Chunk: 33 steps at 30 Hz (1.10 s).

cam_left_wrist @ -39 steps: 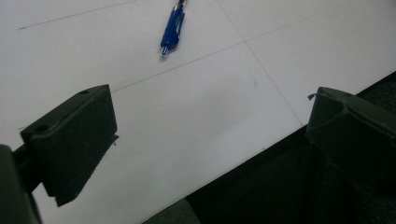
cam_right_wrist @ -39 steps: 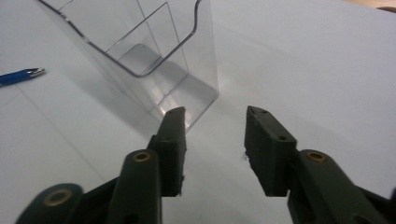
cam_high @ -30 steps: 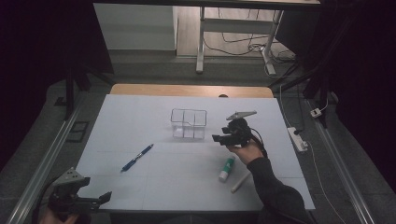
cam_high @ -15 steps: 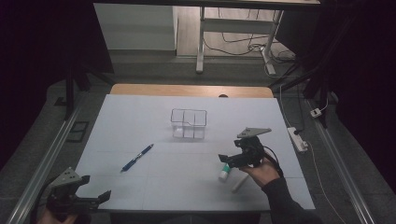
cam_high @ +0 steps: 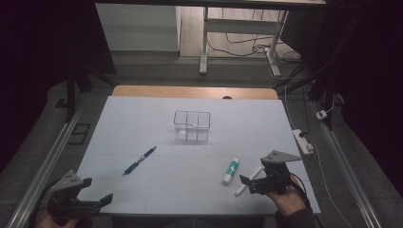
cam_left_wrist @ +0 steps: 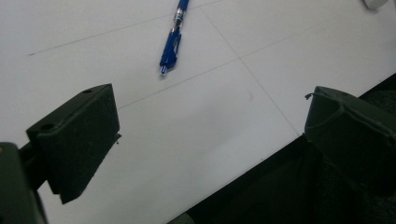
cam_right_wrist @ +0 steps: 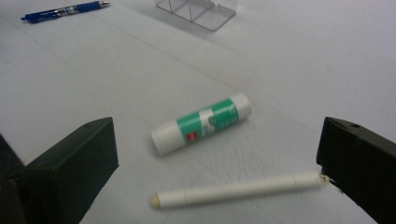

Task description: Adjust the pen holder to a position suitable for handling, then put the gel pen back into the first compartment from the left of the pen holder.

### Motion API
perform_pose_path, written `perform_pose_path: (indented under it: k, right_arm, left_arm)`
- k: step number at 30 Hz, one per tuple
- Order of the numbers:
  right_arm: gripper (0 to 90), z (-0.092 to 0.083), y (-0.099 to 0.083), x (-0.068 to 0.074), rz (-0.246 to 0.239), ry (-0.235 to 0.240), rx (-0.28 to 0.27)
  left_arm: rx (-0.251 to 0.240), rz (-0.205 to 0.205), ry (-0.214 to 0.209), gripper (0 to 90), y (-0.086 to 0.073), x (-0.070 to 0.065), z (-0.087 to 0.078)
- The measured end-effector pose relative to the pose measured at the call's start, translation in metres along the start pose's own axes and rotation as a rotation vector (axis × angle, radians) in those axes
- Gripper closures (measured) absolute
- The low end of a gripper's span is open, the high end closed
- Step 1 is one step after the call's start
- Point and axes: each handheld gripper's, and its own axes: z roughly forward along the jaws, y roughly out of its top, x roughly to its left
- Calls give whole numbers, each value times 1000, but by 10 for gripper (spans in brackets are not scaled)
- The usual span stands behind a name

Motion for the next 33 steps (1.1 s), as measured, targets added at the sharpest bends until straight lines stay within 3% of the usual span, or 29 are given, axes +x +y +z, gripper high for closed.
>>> perform_pose_path:
  k: [7,10,17,26,33]
  right_arm:
    - [0,-18,-24,1,40,-21,32]
    - [0,-25,-28,1,54,-34,21]
    - [0,-23,-28,2,47,-29,45]
    - [0,-22,-28,1,53,-21,56]
    - [0,-21,-28,1,46,-12,64]
  left_arm:
    - [14,-6,-11,24,1,0,1]
    - [23,-11,-12,19,1,0,2]
    - [22,-4,-10,0,1,0,2]
    - [11,48,-56,0,6,-3,4]
    - [10,55,-81,0,13,-1,12]
